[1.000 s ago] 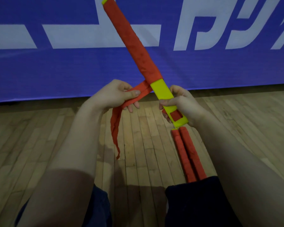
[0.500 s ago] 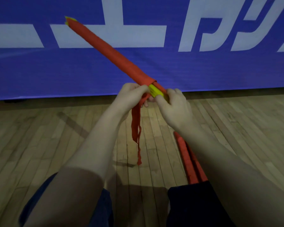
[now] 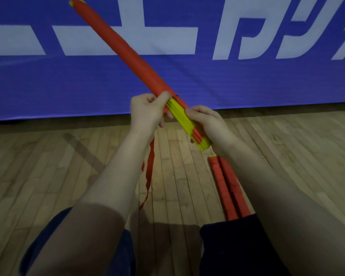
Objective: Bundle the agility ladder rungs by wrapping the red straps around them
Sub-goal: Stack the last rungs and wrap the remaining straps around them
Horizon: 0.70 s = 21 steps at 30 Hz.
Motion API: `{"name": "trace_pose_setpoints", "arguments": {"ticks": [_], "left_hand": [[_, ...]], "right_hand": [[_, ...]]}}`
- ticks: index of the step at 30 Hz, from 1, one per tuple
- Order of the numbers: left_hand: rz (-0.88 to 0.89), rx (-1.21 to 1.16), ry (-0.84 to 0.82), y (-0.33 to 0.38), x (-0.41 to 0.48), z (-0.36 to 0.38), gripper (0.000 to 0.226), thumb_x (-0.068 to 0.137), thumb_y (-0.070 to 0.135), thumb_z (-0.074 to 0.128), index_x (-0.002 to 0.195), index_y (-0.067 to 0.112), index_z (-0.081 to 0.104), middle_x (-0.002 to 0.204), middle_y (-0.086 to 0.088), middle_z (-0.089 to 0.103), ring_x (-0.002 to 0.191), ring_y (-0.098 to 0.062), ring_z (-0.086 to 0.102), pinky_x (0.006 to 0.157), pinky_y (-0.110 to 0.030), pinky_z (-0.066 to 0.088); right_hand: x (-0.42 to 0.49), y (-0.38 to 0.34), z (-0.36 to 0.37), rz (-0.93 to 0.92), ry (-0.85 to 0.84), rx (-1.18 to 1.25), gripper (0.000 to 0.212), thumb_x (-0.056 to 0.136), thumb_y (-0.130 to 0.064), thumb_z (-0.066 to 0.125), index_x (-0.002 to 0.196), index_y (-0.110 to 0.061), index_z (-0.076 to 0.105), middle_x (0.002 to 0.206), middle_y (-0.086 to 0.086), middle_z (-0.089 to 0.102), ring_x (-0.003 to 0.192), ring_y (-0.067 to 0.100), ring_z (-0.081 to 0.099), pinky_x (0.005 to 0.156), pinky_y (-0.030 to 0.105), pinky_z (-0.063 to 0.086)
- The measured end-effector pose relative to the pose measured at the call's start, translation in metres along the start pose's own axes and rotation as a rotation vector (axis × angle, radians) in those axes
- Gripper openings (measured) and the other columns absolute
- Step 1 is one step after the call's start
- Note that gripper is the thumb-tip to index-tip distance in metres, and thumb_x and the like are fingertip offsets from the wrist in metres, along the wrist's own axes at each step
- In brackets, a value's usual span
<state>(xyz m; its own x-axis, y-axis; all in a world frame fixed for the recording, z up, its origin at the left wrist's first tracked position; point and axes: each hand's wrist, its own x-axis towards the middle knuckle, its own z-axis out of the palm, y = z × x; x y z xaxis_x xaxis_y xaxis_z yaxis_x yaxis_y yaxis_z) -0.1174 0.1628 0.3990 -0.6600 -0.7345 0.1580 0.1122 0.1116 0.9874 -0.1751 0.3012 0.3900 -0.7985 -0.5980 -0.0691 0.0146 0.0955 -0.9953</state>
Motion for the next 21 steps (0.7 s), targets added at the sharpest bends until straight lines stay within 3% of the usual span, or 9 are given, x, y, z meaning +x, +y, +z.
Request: {"name": "trace_pose_setpoints", "arguments": {"ticks": [2,4,7,10,14,17,21], "left_hand": [[0.005,-0.070,-0.004,0.001,0.002,-0.002,0.037,0.084,0.020,0.066,0.054,0.001,0.054,0.043,-0.009,0.059,0.027,-0.016,0.038,0.035,-0.019,0.028],[-0.001,-0.121,-0.030,0.001,0.002,-0.003,0.036,0.084,0.019,0.066,0.054,0.003,0.054,0.043,-0.009,0.057,0.027,-0.017,0.039,0.036,-0.023,0.030],[-0.028,-0.206,-0.081,0.003,-0.001,-0.003,0.034,0.086,0.015,0.063,0.055,0.003,0.053,0.041,-0.008,0.055,0.027,-0.016,0.039,0.037,-0.023,0.035],[-0.049,-0.254,-0.069,0.006,-0.002,-0.004,0.037,0.087,0.015,0.062,0.053,0.006,0.052,0.039,-0.004,0.053,0.028,-0.015,0.039,0.035,-0.018,0.031],[-0.072,-0.212,-0.049,0.006,0.000,-0.008,0.039,0.087,0.017,0.061,0.049,0.012,0.054,0.039,-0.001,0.051,0.028,-0.014,0.039,0.035,-0.021,0.027],[-0.061,-0.040,-0.154,0.006,0.004,-0.011,0.036,0.092,0.026,0.058,0.061,0.009,0.061,0.041,-0.002,0.056,0.032,-0.011,0.045,0.040,-0.021,0.035],[-0.044,0.067,-0.274,0.011,0.006,-0.020,0.040,0.093,0.035,0.059,0.066,0.006,0.063,0.047,0.000,0.063,0.035,-0.005,0.047,0.043,-0.016,0.039]], "right_hand": [[-0.006,-0.005,-0.005,0.121,-0.242,0.079,0.039,0.093,-0.046,0.052,0.110,-0.015,0.066,0.091,0.010,0.067,0.067,0.020,0.063,0.053,0.029,0.051],[-0.012,-0.008,-0.005,0.170,-0.431,0.150,0.046,0.090,-0.055,0.044,0.115,-0.023,0.065,0.088,0.009,0.068,0.060,0.019,0.062,0.048,0.027,0.048],[-0.015,-0.009,-0.001,0.191,-0.547,0.331,0.059,0.081,-0.060,0.037,0.115,-0.017,0.060,0.066,0.003,0.056,0.042,0.011,0.048,0.040,0.022,0.040],[-0.012,-0.012,0.000,0.208,-0.591,0.416,0.073,0.079,-0.068,0.034,0.120,-0.011,0.055,0.059,0.002,0.047,0.037,0.009,0.041,0.037,0.019,0.034],[-0.008,-0.013,0.003,0.127,-0.422,0.280,0.050,0.098,-0.047,0.040,0.118,-0.003,0.052,0.056,0.009,0.047,0.034,0.016,0.041,0.037,0.020,0.031],[-0.006,-0.007,0.009,-0.059,-0.221,0.071,0.050,0.101,-0.034,0.046,0.109,0.015,0.048,0.056,0.016,0.050,0.032,0.021,0.043,0.037,0.023,0.035],[-0.004,-0.001,0.001,-0.214,0.025,-0.229,0.032,0.099,-0.032,0.053,0.085,-0.003,0.053,0.060,0.017,0.054,0.037,0.020,0.051,0.040,0.029,0.042]]}}
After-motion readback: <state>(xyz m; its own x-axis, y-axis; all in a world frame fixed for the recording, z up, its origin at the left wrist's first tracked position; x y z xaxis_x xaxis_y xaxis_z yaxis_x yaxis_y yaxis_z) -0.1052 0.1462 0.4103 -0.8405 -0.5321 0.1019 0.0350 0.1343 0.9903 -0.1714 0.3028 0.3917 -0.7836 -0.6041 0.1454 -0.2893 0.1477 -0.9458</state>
